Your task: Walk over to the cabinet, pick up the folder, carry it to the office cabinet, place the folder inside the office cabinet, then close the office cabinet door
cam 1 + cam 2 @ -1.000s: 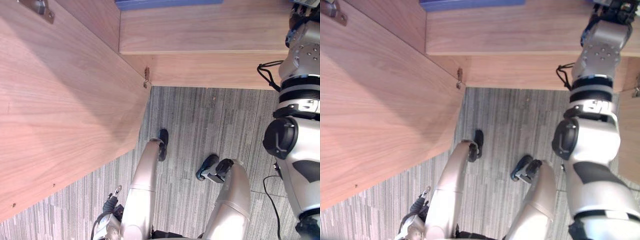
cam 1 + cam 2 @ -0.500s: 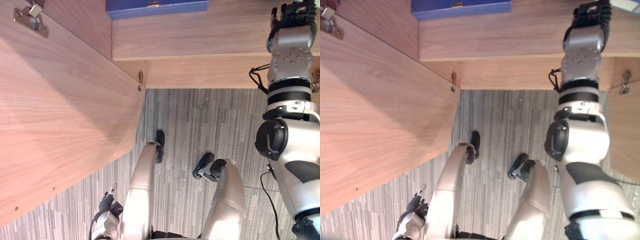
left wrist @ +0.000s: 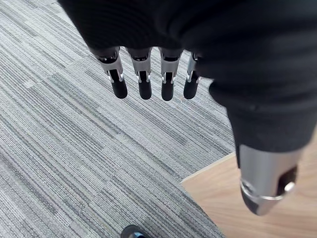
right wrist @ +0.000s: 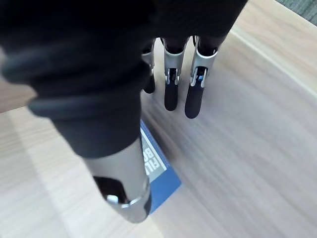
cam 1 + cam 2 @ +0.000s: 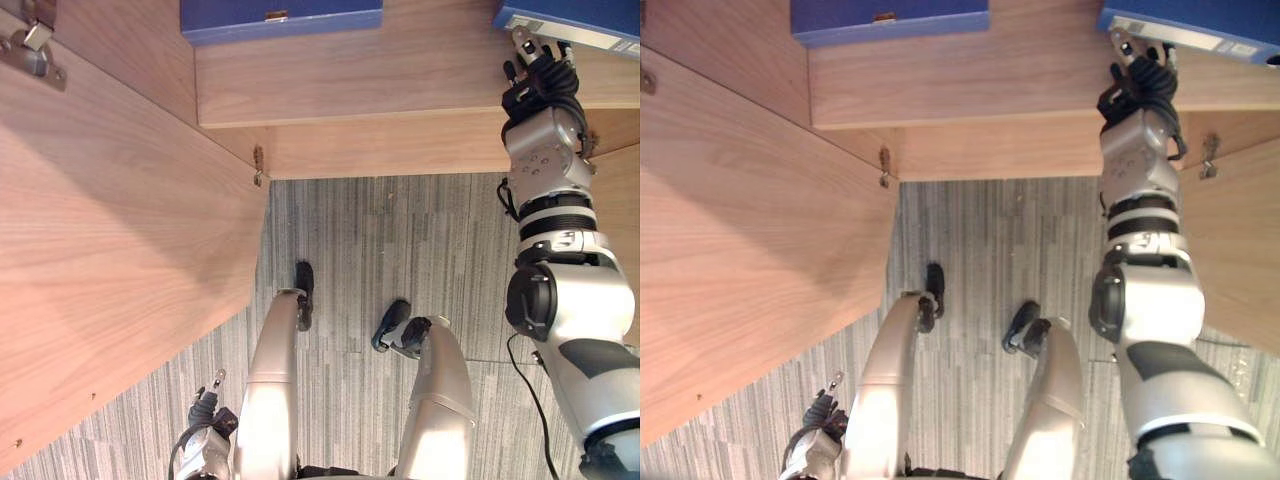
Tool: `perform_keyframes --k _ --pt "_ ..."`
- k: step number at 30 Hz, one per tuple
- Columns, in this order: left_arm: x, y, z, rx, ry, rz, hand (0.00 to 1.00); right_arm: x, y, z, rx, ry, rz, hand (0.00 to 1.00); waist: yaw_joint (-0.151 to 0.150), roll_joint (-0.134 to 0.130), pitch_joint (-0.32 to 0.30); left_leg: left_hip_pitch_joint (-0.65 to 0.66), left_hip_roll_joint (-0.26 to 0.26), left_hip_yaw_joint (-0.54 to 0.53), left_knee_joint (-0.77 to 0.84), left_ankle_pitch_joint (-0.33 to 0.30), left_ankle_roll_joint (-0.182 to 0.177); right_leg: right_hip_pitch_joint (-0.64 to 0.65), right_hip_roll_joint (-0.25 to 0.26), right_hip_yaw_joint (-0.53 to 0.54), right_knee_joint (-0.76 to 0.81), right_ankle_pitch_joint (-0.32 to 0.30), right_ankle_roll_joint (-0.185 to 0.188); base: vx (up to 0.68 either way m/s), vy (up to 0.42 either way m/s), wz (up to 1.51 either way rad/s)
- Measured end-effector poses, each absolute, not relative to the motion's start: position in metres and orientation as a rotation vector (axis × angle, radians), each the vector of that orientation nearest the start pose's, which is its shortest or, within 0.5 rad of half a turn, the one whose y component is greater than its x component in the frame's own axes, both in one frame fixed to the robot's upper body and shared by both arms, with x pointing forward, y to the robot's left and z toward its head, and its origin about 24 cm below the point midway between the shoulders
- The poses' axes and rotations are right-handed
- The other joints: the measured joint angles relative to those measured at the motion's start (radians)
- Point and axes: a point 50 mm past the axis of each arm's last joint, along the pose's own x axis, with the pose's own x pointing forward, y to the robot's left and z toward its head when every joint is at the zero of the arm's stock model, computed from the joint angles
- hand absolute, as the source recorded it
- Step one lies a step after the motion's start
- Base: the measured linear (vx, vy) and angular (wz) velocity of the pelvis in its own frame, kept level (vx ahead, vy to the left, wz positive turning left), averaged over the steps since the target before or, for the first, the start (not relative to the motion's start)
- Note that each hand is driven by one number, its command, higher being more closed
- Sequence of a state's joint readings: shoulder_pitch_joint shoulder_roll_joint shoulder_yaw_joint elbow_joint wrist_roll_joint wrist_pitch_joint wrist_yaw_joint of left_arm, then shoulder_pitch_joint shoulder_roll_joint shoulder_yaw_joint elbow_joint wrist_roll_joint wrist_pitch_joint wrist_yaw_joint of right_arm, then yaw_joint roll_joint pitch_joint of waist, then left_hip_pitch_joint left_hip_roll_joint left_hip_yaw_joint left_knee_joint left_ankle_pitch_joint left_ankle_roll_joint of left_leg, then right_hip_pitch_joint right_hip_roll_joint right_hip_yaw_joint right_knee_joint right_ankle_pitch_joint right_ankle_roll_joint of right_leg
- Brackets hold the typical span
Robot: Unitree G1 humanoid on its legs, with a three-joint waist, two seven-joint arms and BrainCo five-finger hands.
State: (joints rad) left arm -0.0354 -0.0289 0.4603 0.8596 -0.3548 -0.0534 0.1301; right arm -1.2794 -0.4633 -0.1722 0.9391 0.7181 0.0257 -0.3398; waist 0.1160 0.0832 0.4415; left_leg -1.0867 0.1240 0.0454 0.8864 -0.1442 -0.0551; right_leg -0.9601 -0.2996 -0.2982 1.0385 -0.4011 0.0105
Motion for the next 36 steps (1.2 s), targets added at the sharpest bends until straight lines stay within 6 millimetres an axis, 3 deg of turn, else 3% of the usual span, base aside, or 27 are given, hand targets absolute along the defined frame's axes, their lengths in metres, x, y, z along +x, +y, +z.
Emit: perform_keyframes --k 9,14,16,21,30,34,36 --pt "0.157 0.231 -0.127 -0.435 0.731 0.678 0.00 0.416 -0.227 0.274 0.259 -0.234 -0.312 0.00 -0.017 -0.020 -0.019 0.074 0.012 0.046 -0.169 0.076 0.011 0.043 0.032 -0.001 -0.161 0.097 -0.009 -0.01 0.064 -0.10" --pt "0.202 0.219 -0.109 -0.466 0.651 0.593 0.00 0.420 -0.214 0.282 -0.015 -0.209 -0.293 0.00 -0.020 -0.036 -0.031 0.096 0.024 0.072 -0.238 0.113 0.022 0.059 0.052 -0.001 -0.244 0.151 -0.009 0.00 0.070 -0.09" --pt "0.210 0.219 -0.105 -0.482 0.630 0.588 0.00 0.420 -0.211 0.284 -0.132 -0.203 -0.291 0.00 -0.022 -0.036 -0.031 0.114 0.021 0.077 -0.265 0.124 0.025 0.072 0.055 -0.001 -0.267 0.163 -0.009 -0.01 0.051 -0.05" --pt "0.210 0.218 -0.105 -0.509 0.622 0.594 0.00 0.421 -0.203 0.292 -0.397 -0.219 -0.293 0.00 -0.025 -0.043 -0.046 0.180 0.017 0.105 -0.397 0.188 0.023 0.109 0.070 -0.005 -0.362 0.212 -0.012 0.00 0.013 -0.04" --pt "0.208 0.212 -0.109 -0.544 0.632 0.606 0.00 0.420 -0.192 0.304 -0.604 -0.262 -0.311 0.00 -0.032 -0.047 -0.056 0.314 0.023 0.119 -0.575 0.263 0.008 0.221 0.109 -0.031 -0.497 0.261 -0.015 0.07 0.000 -0.01" --pt "0.205 0.209 -0.112 -0.552 0.651 0.607 0.00 0.424 -0.177 0.289 -0.620 -0.242 -0.263 0.00 -0.040 -0.048 -0.059 0.394 0.033 0.135 -0.634 0.276 0.003 0.299 0.135 -0.031 -0.574 0.291 -0.010 0.11 0.010 -0.15" --pt "0.204 0.208 -0.113 -0.553 0.657 0.609 0.00 0.426 -0.168 0.255 -0.605 -0.173 -0.216 0.00 -0.042 -0.053 -0.064 0.466 0.038 0.151 -0.666 0.276 0.002 0.368 0.149 -0.028 -0.619 0.302 -0.007 0.09 -0.011 -0.16"
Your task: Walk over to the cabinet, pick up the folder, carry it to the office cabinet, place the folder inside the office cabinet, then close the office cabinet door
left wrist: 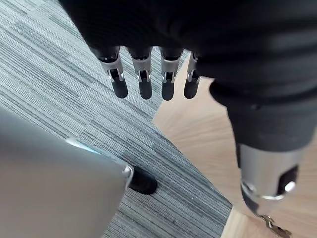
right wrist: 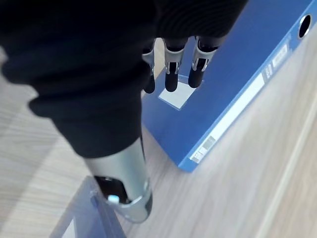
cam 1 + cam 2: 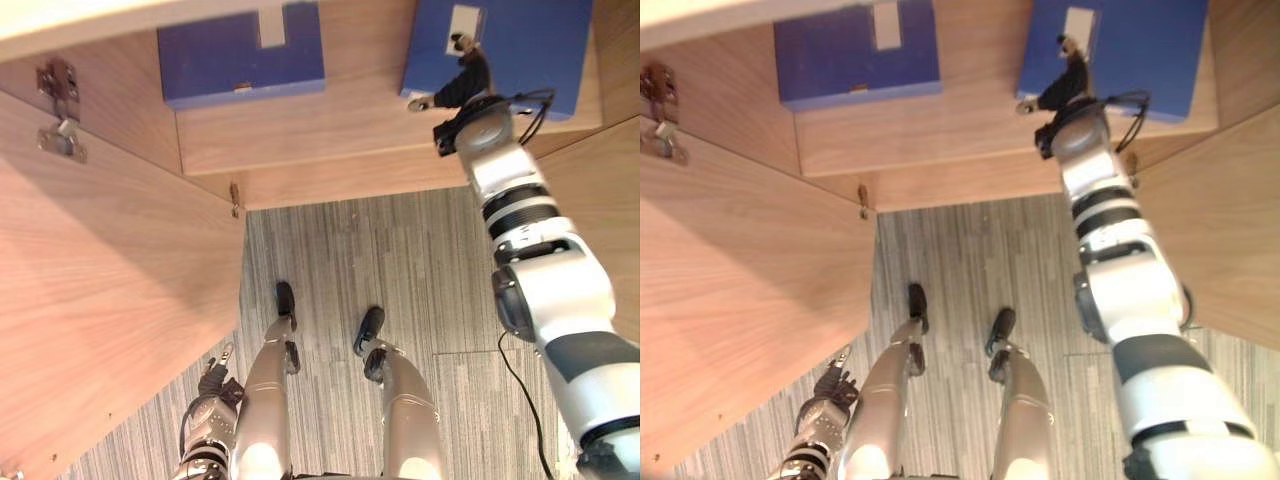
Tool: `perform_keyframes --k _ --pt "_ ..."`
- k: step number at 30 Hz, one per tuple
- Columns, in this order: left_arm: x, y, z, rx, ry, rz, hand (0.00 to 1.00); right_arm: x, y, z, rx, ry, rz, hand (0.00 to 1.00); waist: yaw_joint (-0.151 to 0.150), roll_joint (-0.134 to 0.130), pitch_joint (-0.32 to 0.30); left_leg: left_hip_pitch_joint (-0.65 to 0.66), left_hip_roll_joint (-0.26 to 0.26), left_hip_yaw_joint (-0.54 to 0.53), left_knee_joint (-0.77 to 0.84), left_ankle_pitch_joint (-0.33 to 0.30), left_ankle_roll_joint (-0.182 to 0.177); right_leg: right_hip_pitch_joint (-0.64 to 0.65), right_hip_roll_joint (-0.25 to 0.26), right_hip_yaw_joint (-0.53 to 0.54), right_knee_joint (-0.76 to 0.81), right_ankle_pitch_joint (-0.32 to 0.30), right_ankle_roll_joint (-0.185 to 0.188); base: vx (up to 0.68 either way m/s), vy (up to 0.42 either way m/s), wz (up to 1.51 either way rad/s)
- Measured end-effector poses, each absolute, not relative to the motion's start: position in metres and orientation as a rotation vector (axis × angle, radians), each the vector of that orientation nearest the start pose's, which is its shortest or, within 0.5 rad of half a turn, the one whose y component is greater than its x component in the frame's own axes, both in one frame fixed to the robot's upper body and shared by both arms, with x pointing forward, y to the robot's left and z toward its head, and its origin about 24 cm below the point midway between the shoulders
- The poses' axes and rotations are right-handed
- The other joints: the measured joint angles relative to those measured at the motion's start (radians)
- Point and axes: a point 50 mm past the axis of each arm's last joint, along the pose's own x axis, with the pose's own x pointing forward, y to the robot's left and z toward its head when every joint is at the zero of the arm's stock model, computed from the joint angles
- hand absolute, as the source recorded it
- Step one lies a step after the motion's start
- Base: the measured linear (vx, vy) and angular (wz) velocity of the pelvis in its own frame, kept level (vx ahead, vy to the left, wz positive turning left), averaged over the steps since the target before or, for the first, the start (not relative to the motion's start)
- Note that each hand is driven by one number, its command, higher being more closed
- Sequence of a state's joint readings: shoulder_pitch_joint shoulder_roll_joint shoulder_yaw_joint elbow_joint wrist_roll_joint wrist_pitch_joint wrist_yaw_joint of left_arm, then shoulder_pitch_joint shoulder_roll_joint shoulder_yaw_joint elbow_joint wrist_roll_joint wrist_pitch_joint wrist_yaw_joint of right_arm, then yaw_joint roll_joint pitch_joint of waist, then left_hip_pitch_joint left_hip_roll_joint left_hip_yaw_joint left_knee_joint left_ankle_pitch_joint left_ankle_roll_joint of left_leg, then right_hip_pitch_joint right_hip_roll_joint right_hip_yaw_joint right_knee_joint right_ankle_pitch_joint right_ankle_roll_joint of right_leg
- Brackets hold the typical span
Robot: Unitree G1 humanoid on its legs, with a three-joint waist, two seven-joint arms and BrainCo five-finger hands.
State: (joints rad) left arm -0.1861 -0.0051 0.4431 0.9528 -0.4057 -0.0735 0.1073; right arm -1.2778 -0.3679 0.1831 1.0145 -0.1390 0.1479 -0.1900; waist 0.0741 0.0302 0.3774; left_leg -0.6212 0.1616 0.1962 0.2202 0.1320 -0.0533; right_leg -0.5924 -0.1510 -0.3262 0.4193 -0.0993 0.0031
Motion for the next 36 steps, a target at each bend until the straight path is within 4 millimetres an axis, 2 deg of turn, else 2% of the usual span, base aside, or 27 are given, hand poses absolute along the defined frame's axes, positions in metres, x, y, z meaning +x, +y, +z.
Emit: perform_keyframes --k 1,3,4,6,7,8,10,11,14,15,17,18,20,22,26,32,34,35,36 --pt "0.203 0.208 -0.114 -0.552 0.660 0.610 0.00 0.426 -0.167 0.243 -0.592 -0.152 -0.204 0.00 0.001 -0.003 -0.006 0.017 0.000 0.006 -0.008 0.000 0.000 0.014 0.002 0.001 -0.009 0.001 0.001 0.09 -0.021 -0.14" --pt "0.196 0.207 -0.119 -0.555 0.685 0.621 0.00 0.419 -0.165 0.180 -0.507 -0.035 -0.161 0.00 0.001 -0.008 -0.044 0.093 0.001 0.020 -0.046 0.000 -0.002 0.088 0.013 0.003 -0.056 0.009 0.008 0.11 -0.018 -0.10" --pt "0.194 0.207 -0.120 -0.551 0.693 0.622 0.00 0.415 -0.164 0.163 -0.487 0.001 -0.149 0.00 0.000 -0.009 -0.050 0.119 0.001 0.024 -0.058 0.000 -0.002 0.112 0.016 0.003 -0.069 0.011 0.011 0.12 -0.011 -0.11" --pt "0.180 0.204 -0.128 -0.519 0.742 0.622 0.00 0.389 -0.161 0.087 -0.410 0.158 -0.123 0.00 -0.002 -0.012 -0.112 0.203 -0.001 0.038 -0.122 0.008 -0.014 0.189 0.030 0.005 -0.129 0.019 0.016 0.13 -0.015 -0.13" --pt "0.176 0.203 -0.130 -0.510 0.754 0.621 0.00 0.380 -0.161 0.069 -0.400 0.198 -0.122 0.00 -0.003 -0.013 -0.129 0.223 -0.002 0.040 -0.141 0.012 -0.017 0.204 0.033 0.004 -0.141 0.020 0.016 0.16 -0.025 -0.07" --pt "0.172 0.200 -0.132 -0.485 0.775 0.611 0.00 0.360 -0.161 0.034 -0.365 0.279 -0.122 0.00 -0.004 -0.014 -0.156 0.257 -0.002 0.041 -0.171 0.021 -0.023 0.232 0.041 0.003 -0.161 0.020 0.017 0.15 -0.044 -0.01" --pt "0.169 0.195 -0.135 -0.445 0.799 0.583 0.00 0.321 -0.157 -0.017 -0.308 0.418 -0.119 0.00 -0.008 -0.016 -0.182 0.312 -0.001 0.040 -0.206 0.029 -0.032 0.281 0.049 -0.004 -0.180 0.020 0.017 0.15 -0.060 0.00" --pt "0.169 0.193 -0.135 -0.433 0.804 0.571 0.00 0.311 -0.156 -0.029 -0.286 0.458 -0.126 0.00 -0.010 -0.016 -0.182 0.331 -0.001 0.042 -0.211 0.029 -0.033 0.300 0.050 -0.005 -0.186 0.020 0.017 0.11 -0.049 0.00" --pt "0.171 0.187 -0.134 -0.321 0.825 0.488 0.00 0.248 -0.151 -0.088 -0.193 0.681 -0.157 0.00 -0.036 -0.020 -0.220 0.427 -0.008 0.047 -0.250 0.030 -0.036 0.395 0.057 -0.003 -0.226 0.025 0.025 0.07 -0.009 0.00" --pt "0.173 0.185 -0.133 -0.299 0.823 0.468 0.00 0.237 -0.152 -0.097 -0.180 0.727 -0.166 0.00 -0.040 -0.022 -0.231 0.442 -0.015 0.044 -0.257 0.031 -0.037 0.410 0.057 -0.003 -0.236 0.026 0.028 0.05 0.036 0.02" --pt "0.169 0.180 -0.132 -0.239 0.813 0.407 0.00 0.192 -0.161 -0.127 -0.084 0.896 -0.238 0.00 -0.043 -0.024 -0.265 0.487 -0.030 0.035 -0.280 0.031 -0.037 0.462 0.053 -0.004 -0.267 0.034 0.038 0.02 0.061 0.06" --pt "0.165 0.179 -0.133 -0.228 0.818 0.401 0.00 0.182 -0.164 -0.133 -0.061 0.932 -0.261 0.00 -0.043 -0.024 -0.269 0.501 -0.034 0.033 -0.287 0.031 -0.036 0.475 0.051 -0.005 -0.276 0.035 0.041 -0.01 0.071 0.08" --pt "0.141 0.180 -0.143 -0.173 0.886 0.394 0.00 0.144 -0.169 -0.152 0.019 1.062 -0.335 0.00 -0.052 -0.029 -0.294 0.537 -0.046 0.031 -0.306 0.030 -0.029 0.511 0.046 -0.007 -0.309 0.043 0.052 -0.03 0.072 0.08" --pt "0.129 0.181 -0.148 -0.134 0.933 0.381 0.00 0.125 -0.172 -0.158 0.049 1.110 -0.375 0.00 -0.055 -0.034 -0.306 0.543 -0.052 0.027 -0.306 0.027 -0.025 0.530 0.045 -0.009 -0.331 0.048 0.060 -0.02 0.058 0.07" --pt "0.118 0.186 -0.154 -0.008 0.997 0.302 0.00 0.110 -0.180 -0.162 0.124 1.135 -0.458 0.00 -0.060 -0.040 -0.326 0.582 -0.064 0.037 -0.310 0.014 -0.018 0.585 0.044 0.003 -0.385 0.070 0.066 -0.02 0.040 -0.05" --pt "0.112 0.187 -0.156 0.049 1.026 0.244 0.00 0.103 -0.187 -0.164 0.135 1.151 -0.474 0.00 -0.068 -0.041 -0.337 0.612 -0.065 0.072 -0.306 0.000 -0.018 0.616 0.054 0.038 -0.430 0.097 0.065 0.00 0.010 -0.16" --pt "0.109 0.193 -0.156 0.060 1.031 0.254 0.00 0.104 -0.186 -0.164 0.149 1.149 -0.479 0.00 -0.065 -0.048 -0.327 0.595 -0.051 0.087 -0.235 -0.043 -0.019 0.619 0.056 0.058 -0.423 0.096 0.064 0.01 -0.024 -0.31" --pt "0.109 0.197 -0.156 0.068 1.029 0.263 0.00 0.104 -0.187 -0.164 0.148 1.144 -0.479 0.00 -0.063 -0.050 -0.302 0.559 -0.030 0.087 -0.117 -0.104 -0.020 0.630 0.059 0.059 -0.414 0.092 0.060 0.00 -0.051 -0.14" --pt "0.110 0.199 -0.155 0.054 1.025 0.283 0.00 0.105 -0.188 -0.163 0.147 1.140 -0.481 0.00 -0.062 -0.047 -0.291 0.542 -0.015 0.084 -0.059 -0.133 -0.019 0.640 0.064 0.059 -0.413 0.089 0.055 0.01 -0.060 -0.08"
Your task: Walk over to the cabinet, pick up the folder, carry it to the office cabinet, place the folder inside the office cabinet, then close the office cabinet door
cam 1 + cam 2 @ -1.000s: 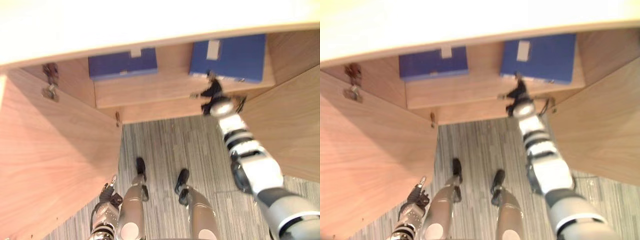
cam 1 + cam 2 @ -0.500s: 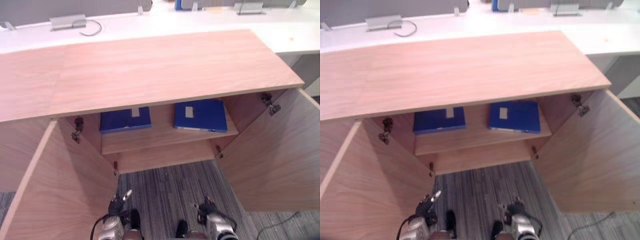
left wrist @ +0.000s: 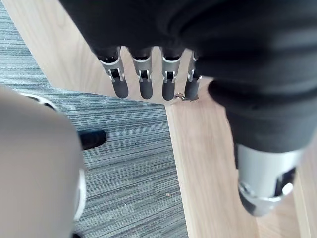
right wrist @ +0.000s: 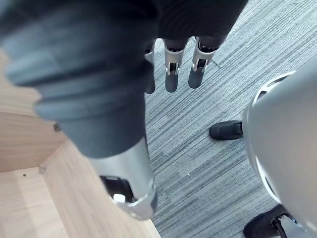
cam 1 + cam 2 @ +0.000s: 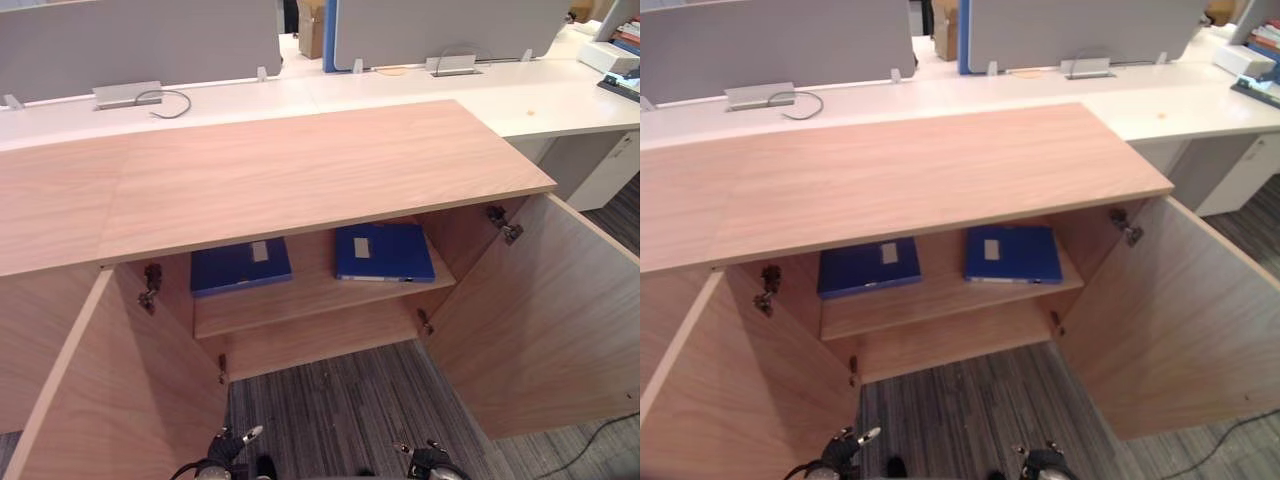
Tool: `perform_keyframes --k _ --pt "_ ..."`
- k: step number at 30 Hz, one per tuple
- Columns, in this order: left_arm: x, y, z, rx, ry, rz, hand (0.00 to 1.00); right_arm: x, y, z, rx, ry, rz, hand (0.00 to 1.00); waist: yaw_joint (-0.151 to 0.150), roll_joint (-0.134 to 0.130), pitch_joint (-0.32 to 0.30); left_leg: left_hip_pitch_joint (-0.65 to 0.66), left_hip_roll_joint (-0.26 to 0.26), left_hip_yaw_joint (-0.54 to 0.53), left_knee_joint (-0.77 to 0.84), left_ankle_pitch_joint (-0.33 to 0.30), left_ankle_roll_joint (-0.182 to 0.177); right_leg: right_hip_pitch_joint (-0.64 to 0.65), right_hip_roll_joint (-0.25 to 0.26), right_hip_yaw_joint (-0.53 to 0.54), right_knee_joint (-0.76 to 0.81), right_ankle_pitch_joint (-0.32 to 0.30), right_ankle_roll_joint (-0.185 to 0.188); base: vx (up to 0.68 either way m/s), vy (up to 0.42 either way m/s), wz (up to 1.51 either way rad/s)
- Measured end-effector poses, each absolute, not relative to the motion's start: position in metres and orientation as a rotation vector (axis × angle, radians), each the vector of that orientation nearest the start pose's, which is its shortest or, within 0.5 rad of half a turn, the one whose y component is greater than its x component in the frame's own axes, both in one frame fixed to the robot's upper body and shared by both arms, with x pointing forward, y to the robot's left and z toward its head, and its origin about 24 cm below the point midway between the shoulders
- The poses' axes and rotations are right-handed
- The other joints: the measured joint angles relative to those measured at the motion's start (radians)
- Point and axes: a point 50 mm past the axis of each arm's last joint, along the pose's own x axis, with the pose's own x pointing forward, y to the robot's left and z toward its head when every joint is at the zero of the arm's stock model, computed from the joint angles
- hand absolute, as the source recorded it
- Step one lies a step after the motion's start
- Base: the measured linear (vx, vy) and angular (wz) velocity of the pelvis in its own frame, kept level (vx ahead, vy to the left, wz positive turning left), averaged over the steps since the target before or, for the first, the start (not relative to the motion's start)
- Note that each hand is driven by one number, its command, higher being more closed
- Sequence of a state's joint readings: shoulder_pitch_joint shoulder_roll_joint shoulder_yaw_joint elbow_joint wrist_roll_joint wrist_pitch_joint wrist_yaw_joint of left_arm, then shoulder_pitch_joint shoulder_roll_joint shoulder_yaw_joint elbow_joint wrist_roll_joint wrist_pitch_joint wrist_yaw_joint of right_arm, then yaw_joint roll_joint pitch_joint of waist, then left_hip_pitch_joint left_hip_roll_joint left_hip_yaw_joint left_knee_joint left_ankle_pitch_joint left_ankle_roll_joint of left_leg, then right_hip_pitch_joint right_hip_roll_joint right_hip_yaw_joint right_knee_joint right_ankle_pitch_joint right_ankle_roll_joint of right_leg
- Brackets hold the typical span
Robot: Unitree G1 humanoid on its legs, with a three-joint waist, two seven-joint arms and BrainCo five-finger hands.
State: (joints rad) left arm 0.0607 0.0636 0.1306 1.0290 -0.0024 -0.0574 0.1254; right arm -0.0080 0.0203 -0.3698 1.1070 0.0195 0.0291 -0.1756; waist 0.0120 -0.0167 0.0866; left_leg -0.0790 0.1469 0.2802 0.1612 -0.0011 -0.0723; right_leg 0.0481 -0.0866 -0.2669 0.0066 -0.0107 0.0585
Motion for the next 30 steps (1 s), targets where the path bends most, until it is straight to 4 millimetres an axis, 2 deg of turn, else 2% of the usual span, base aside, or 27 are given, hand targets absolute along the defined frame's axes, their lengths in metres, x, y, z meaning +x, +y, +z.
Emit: perform_keyframes --k 1,2,4,6,8,12,18,22,25,26,27,28,29,30 --pt "0.112 0.201 -0.154 0.036 1.012 0.310 0.00 0.103 -0.191 -0.163 0.141 1.142 -0.488 0.00 0.002 0.006 0.017 -0.032 0.028 -0.013 0.110 -0.050 0.003 0.019 0.011 0.003 0.000 -0.006 -0.005 0.01 -0.040 0.00" --pt "0.113 0.201 -0.153 0.021 1.003 0.326 0.00 0.101 -0.192 -0.164 0.139 1.147 -0.490 0.00 0.005 0.008 0.022 -0.057 0.047 -0.021 0.179 -0.071 0.007 0.030 0.020 0.004 0.000 -0.009 -0.009 0.01 -0.046 0.01" --pt "0.117 0.205 -0.151 0.001 0.983 0.358 0.00 0.098 -0.192 -0.164 0.140 1.152 -0.493 0.00 0.011 0.011 0.040 -0.111 0.070 -0.060 0.313 -0.078 0.006 0.045 0.031 0.007 0.005 -0.016 -0.017 0.00 -0.039 -0.07" --pt "0.119 0.205 -0.149 -0.013 0.967 0.373 0.00 0.098 -0.194 -0.164 0.144 1.148 -0.503 0.00 0.026 0.009 0.045 -0.139 0.075 -0.077 0.361 -0.081 0.004 0.042 0.030 0.024 0.017 -0.019 -0.021 0.02 0.014 -0.22" --pt "0.117 0.201 -0.151 -0.045 0.972 0.395 0.00 0.098 -0.197 -0.163 0.161 1.134 -0.524 0.00 0.035 0.025 0.051 -0.084 0.062 -0.081 0.274 -0.104 -0.006 0.038 0.027 0.039 0.025 -0.024 -0.013 0.04 0.071 -0.16" --pt "0.115 0.200 -0.151 -0.071 0.975 0.415 0.00 0.098 -0.197 -0.163 0.164 1.129 -0.516 0.00 0.040 0.025 0.059 -0.039 0.039 -0.069 0.168 -0.115 -0.015 0.027 0.014 0.043 0.015 -0.019 -0.003 0.01 0.102 -0.02" --pt "0.110 0.197 -0.153 -0.087 0.990 0.423 0.00 0.099 -0.197 -0.163 0.154 1.128 -0.494 0.00 0.045 0.026 0.031 0.014 -0.008 -0.014 0.079 -0.107 -0.002 0.010 -0.016 0.095 -0.007 -0.004 0.020 0.02 0.073 -0.24" --pt "0.109 0.198 -0.154 -0.076 0.996 0.418 0.00 0.098 -0.197 -0.164 0.154 1.139 -0.490 0.00 0.047 0.024 0.021 0.022 -0.040 -0.019 0.051 -0.106 0.003 0.010 -0.034 0.103 -0.035 0.004 0.028 0.10 0.065 -0.08" --pt "0.111 0.195 -0.153 -0.050 0.993 0.381 0.00 0.107 -0.195 -0.163 0.152 1.134 -0.473 0.00 0.055 0.026 0.019 0.023 -0.067 -0.069 0.050 -0.132 0.029 -0.001 -0.055 0.113 -0.010 -0.006 0.026 0.11 0.090 -0.16" --pt "0.112 0.193 -0.154 -0.044 0.994 0.368 0.00 0.109 -0.195 -0.162 0.143 1.130 -0.461 0.00 0.060 0.029 0.017 0.035 -0.084 -0.079 0.040 -0.153 0.050 -0.034 -0.075 0.119 0.072 -0.039 0.027 0.06 0.124 -0.18" --pt "0.112 0.192 -0.154 -0.043 0.995 0.363 0.00 0.111 -0.195 -0.162 0.138 1.125 -0.453 0.00 0.061 0.034 0.019 0.050 -0.091 -0.082 0.032 -0.155 0.054 -0.057 -0.083 0.125 0.139 -0.057 0.024 0.08 0.185 -0.17" --pt "0.111 0.189 -0.155 -0.041 1.002 0.352 0.00 0.115 -0.196 -0.160 0.118 1.113 -0.439 0.00 0.060 0.044 0.021 0.084 -0.100 -0.079 0.018 -0.149 0.055 -0.119 -0.100 0.135 0.310 -0.085 0.011 0.12 0.225 -0.04" --pt "0.110 0.188 -0.155 -0.036 1.005 0.345 0.00 0.121 -0.196 -0.158 0.102 1.093 -0.421 0.00 0.059 0.042 0.024 0.118 -0.107 -0.079 0.016 -0.152 0.064 -0.189 -0.134 0.134 0.504 -0.090 0.009 0.11 0.190 0.07" --pt "0.110 0.187 -0.155 -0.034 1.005 0.342 0.00 0.123 -0.197 -0.157 0.101 1.082 -0.420 0.00 0.056 0.043 0.028 0.133 -0.111 -0.080 0.019 -0.156 0.072 -0.225 -0.157 0.132 0.593 -0.095 0.004 0.14 0.163 0.41"
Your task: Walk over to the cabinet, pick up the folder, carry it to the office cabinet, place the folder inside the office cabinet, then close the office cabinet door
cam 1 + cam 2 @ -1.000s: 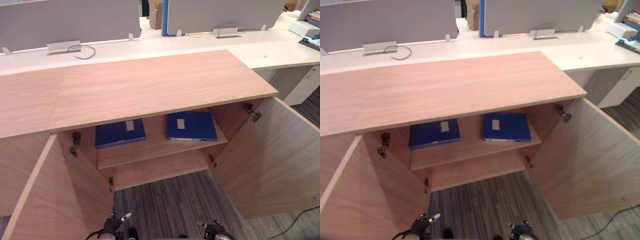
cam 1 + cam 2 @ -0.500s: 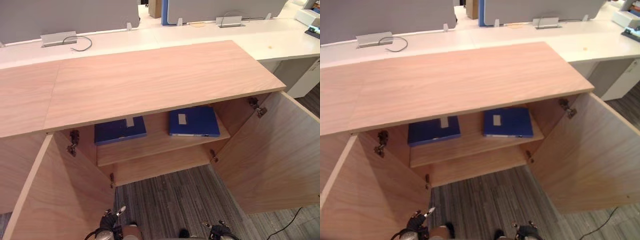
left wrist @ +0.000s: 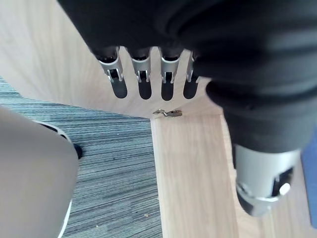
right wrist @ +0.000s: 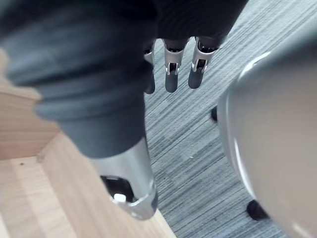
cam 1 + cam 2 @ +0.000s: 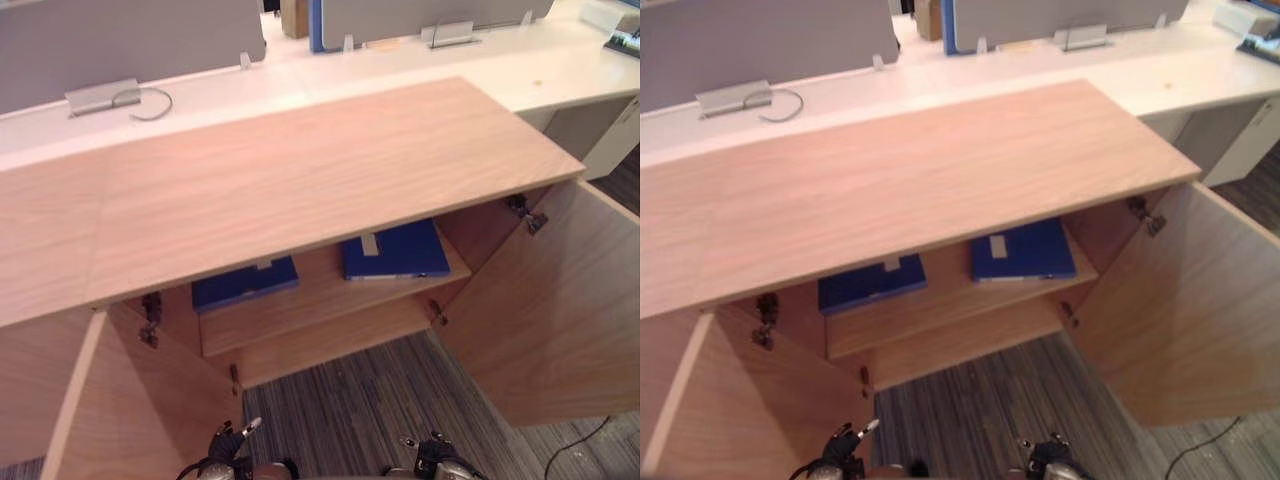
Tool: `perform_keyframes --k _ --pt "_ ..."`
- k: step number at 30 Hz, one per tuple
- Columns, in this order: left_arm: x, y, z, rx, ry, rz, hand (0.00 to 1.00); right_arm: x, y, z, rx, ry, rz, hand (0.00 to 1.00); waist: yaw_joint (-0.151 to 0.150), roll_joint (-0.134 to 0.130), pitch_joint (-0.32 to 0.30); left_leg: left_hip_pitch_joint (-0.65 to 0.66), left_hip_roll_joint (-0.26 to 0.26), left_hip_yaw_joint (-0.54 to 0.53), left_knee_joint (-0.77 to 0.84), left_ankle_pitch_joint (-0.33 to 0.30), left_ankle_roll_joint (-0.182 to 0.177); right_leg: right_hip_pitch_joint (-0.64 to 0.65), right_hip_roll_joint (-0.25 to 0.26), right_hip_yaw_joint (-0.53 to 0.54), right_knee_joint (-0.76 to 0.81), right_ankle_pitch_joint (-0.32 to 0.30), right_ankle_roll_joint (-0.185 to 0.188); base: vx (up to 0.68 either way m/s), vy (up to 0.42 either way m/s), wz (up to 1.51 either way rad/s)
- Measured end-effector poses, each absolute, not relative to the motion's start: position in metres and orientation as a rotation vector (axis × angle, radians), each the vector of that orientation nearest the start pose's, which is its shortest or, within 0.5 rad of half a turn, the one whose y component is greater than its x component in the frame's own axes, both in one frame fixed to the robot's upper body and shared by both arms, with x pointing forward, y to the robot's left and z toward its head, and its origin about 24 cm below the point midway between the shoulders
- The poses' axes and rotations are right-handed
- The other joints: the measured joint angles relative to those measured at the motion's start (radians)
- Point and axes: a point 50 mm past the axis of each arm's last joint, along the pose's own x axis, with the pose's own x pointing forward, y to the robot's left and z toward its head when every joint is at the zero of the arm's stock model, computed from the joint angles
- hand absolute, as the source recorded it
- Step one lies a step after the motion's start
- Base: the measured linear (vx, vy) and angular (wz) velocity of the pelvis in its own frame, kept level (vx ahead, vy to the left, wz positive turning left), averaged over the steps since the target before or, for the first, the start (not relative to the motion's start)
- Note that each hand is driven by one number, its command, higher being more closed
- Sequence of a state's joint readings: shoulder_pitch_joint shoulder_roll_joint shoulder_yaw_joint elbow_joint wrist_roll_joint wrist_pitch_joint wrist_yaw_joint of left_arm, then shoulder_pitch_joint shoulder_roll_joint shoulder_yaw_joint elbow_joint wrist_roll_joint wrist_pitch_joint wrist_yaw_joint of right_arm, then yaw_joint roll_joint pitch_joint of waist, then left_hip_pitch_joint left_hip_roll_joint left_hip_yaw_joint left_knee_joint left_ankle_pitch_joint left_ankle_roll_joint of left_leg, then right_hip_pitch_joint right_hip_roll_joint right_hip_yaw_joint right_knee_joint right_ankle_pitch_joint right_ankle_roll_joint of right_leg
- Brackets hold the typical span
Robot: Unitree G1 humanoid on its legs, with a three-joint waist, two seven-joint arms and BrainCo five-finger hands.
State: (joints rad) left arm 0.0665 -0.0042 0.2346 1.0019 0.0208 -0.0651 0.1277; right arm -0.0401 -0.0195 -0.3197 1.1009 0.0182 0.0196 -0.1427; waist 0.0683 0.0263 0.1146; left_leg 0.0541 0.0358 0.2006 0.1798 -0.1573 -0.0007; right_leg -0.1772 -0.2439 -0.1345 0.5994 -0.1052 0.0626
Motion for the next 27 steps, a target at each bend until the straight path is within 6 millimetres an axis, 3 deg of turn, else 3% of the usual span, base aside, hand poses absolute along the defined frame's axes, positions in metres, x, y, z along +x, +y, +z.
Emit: perform_keyframes --k 1,3,7,9,11,12,14,18,22,27 --pt "0.109 0.188 -0.155 -0.024 1.009 0.338 0.00 0.128 -0.195 -0.155 0.073 1.058 -0.388 0.00 -0.006 -0.003 0.000 0.031 -0.008 -0.030 0.009 -0.013 0.016 -0.053 -0.035 -0.007 0.147 -0.019 0.006 0.11 0.075 0.55" --pt "0.108 0.188 -0.156 -0.024 1.011 0.339 0.00 0.132 -0.191 -0.153 0.063 1.040 -0.366 0.00 -0.015 -0.001 0.004 0.034 -0.001 -0.066 0.021 -0.022 0.017 -0.063 -0.037 -0.013 0.140 -0.026 0.007 0.11 0.038 0.70" --pt "0.112 0.192 -0.153 -0.032 0.986 0.365 0.00 0.140 -0.178 -0.151 0.083 1.013 -0.339 0.00 -0.016 0.005 0.022 -0.029 0.071 -0.183 0.170 -0.106 -0.022 -0.045 -0.006 -0.010 -0.094 -0.023 0.011 0.08 -0.121 0.79" --pt "0.113 0.197 -0.152 -0.040 0.978 0.397 0.00 0.139 -0.175 -0.151 0.085 1.016 -0.337 0.00 -0.014 -0.008 0.028 -0.088 0.106 -0.241 0.283 -0.170 -0.065 -0.028 0.001 -0.006 -0.180 -0.002 0.020 0.02 -0.245 0.67" --pt "0.116 0.203 -0.150 -0.038 0.961 0.427 0.00 0.134 -0.169 -0.153 0.079 1.031 -0.312 0.00 -0.011 -0.044 0.030 -0.114 0.110 -0.276 0.353 -0.221 -0.112 -0.003 -0.019 -0.048 -0.196 0.061 0.056 0.06 -0.463 0.50" --pt "0.117 0.198 -0.150 -0.056 0.966 0.435 0.00 0.136 -0.171 -0.152 0.069 1.021 -0.309 0.00 -0.004 -0.020 0.030 -0.119 0.147 -0.287 0.376 -0.241 -0.142 -0.005 -0.002 -0.077 -0.171 0.008 0.099 0.07 -0.467 0.26" --pt "0.111 0.193 -0.153 -0.084 0.987 0.454 0.00 0.138 -0.180 -0.150 0.054 1.009 -0.327 0.00 -0.018 0.006 0.021 -0.126 0.196 -0.274 0.341 -0.223 -0.160 -0.015 0.032 -0.114 -0.161 -0.016 0.072 0.05 -0.364 0.20" --pt "0.107 0.191 -0.155 -0.102 1.003 0.468 0.00 0.134 -0.190 -0.150 0.045 1.014 -0.352 0.00 -0.027 0.009 0.017 -0.067 0.250 -0.237 0.143 -0.100 -0.198 -0.014 0.069 -0.163 -0.175 -0.042 0.040 0.07 -0.316 0.20" --pt "0.104 0.191 -0.156 -0.096 1.009 0.465 0.00 0.127 -0.195 -0.152 0.059 1.028 -0.385 0.00 -0.027 0.005 0.010 -0.031 0.247 -0.201 0.051 -0.050 -0.221 -0.010 0.068 -0.162 -0.197 -0.036 0.038 0.05 -0.075 0.05" --pt "0.103 0.194 -0.155 -0.049 1.011 0.434 0.00 0.122 -0.195 -0.155 0.077 1.055 -0.397 0.00 -0.030 -0.010 -0.008 -0.016 0.222 -0.187 -0.031 0.008 -0.211 -0.003 0.066 -0.159 -0.271 0.014 0.043 0.04 0.019 0.00"
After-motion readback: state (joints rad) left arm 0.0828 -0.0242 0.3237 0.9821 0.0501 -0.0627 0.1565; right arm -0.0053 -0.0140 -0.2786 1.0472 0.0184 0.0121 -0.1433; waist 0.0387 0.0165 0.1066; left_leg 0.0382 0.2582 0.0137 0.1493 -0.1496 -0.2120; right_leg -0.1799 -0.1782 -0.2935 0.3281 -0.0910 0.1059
